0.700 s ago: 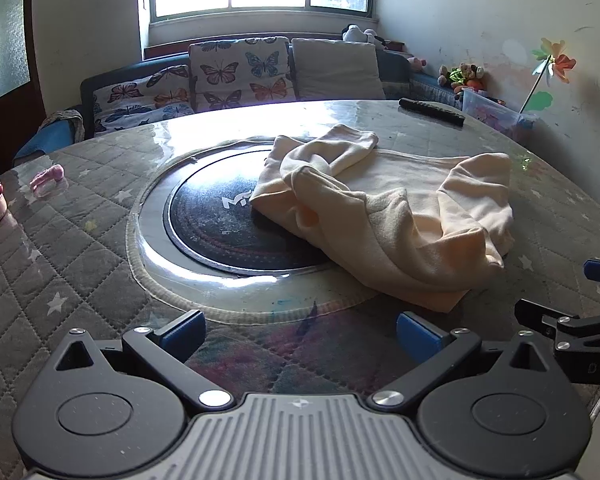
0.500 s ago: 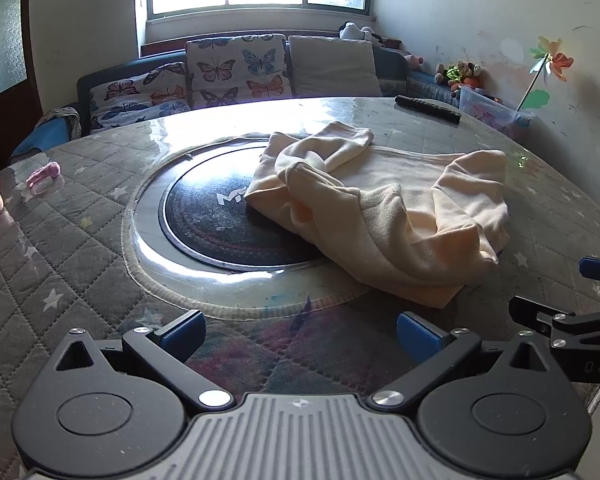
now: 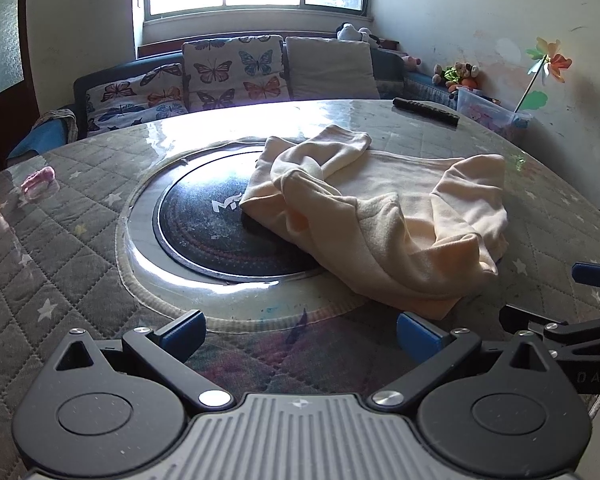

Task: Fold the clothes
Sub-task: 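Move both grippers toward the crumpled cream sweater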

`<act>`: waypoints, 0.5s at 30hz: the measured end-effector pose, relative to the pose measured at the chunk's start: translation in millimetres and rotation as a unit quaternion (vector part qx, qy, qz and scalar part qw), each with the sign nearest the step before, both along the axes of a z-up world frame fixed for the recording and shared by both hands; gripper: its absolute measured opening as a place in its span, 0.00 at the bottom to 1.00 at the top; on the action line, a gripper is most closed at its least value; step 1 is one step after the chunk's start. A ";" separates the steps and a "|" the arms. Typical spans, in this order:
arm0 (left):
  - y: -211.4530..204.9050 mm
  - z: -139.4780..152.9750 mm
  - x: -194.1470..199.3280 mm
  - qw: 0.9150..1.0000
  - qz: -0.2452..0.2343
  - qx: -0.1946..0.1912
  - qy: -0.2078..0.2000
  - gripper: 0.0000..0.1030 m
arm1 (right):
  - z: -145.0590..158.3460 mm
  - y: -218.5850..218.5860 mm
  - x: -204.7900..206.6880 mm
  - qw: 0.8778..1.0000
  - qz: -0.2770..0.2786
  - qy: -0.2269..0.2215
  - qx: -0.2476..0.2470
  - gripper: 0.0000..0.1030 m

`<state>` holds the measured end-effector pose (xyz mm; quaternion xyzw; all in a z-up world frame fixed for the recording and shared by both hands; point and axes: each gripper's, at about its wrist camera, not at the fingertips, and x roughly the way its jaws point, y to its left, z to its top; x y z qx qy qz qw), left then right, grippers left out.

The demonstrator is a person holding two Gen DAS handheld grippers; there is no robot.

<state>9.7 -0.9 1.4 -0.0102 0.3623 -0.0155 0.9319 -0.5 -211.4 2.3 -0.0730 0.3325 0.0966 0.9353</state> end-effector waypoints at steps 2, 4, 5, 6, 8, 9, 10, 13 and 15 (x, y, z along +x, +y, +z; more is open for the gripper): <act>-0.1 0.3 1.5 1.000 -0.001 0.002 0.000 1.00 | 0.7 0.8 1.4 1.000 0.003 0.002 0.003 1.00; -0.1 1.2 3.0 1.000 -0.002 0.002 -0.002 1.00 | 1.6 2.1 2.6 1.000 0.004 0.002 0.003 1.00; 0.0 1.6 3.8 1.000 -0.002 0.002 -0.003 1.00 | 1.9 2.7 3.4 1.000 0.006 0.003 0.004 1.00; 0.0 2.0 4.6 1.000 -0.003 0.003 -0.003 1.00 | 2.4 3.2 4.5 1.000 0.008 0.004 0.006 1.00; 0.4 3.2 6.2 1.000 -0.004 0.003 -0.005 1.00 | 3.1 4.6 6.7 1.000 0.013 0.006 0.009 1.00; 0.5 3.8 7.4 1.000 -0.004 0.004 -0.006 1.00 | 3.4 5.7 8.0 1.000 0.016 0.008 0.009 1.00; 0.8 4.2 8.6 1.000 -0.004 0.005 -0.007 1.00 | 3.7 6.8 9.2 1.000 0.018 0.010 0.009 1.00; 2.1 5.4 12.3 1.000 -0.004 0.006 -0.008 1.00 | 3.7 9.3 13.3 1.000 0.022 0.016 0.006 1.00; 3.5 6.5 14.9 1.000 -0.003 0.005 -0.009 1.00 | 3.8 10.7 15.5 1.000 0.023 0.016 0.003 1.00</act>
